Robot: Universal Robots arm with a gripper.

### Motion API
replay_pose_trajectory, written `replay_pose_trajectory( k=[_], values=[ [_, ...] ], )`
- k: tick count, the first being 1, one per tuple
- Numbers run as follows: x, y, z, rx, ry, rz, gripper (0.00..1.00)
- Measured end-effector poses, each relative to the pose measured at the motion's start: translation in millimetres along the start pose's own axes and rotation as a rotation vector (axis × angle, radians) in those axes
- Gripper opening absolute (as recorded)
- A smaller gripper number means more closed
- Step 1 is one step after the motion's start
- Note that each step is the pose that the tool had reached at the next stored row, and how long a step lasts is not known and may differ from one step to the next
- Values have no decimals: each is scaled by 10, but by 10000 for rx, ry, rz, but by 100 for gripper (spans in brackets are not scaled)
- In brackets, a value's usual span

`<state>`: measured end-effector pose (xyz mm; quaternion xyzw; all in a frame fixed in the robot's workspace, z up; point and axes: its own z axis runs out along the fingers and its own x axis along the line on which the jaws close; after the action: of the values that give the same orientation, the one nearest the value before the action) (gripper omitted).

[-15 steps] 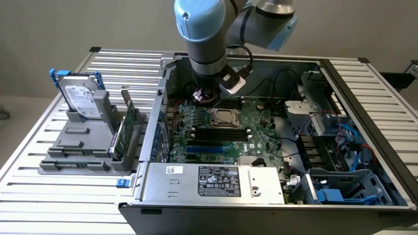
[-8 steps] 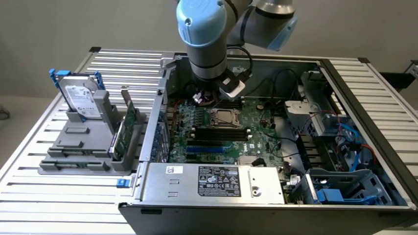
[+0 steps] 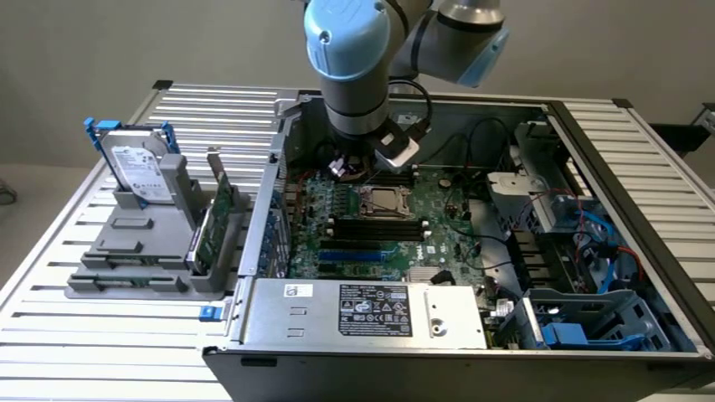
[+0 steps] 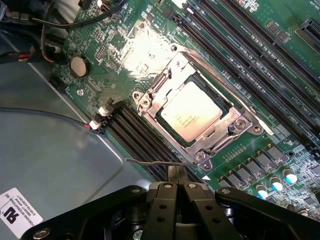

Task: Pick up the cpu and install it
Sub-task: 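Install the first cpu locking lever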

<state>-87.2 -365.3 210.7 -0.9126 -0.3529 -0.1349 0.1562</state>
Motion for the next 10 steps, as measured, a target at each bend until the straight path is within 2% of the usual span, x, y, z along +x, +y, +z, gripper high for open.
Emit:
replay_pose_trajectory(
  k=[6, 10],
  values=[
    [2, 19, 66, 18, -21, 13, 11],
    [14, 21, 91, 47, -56, 33, 11]
  ],
)
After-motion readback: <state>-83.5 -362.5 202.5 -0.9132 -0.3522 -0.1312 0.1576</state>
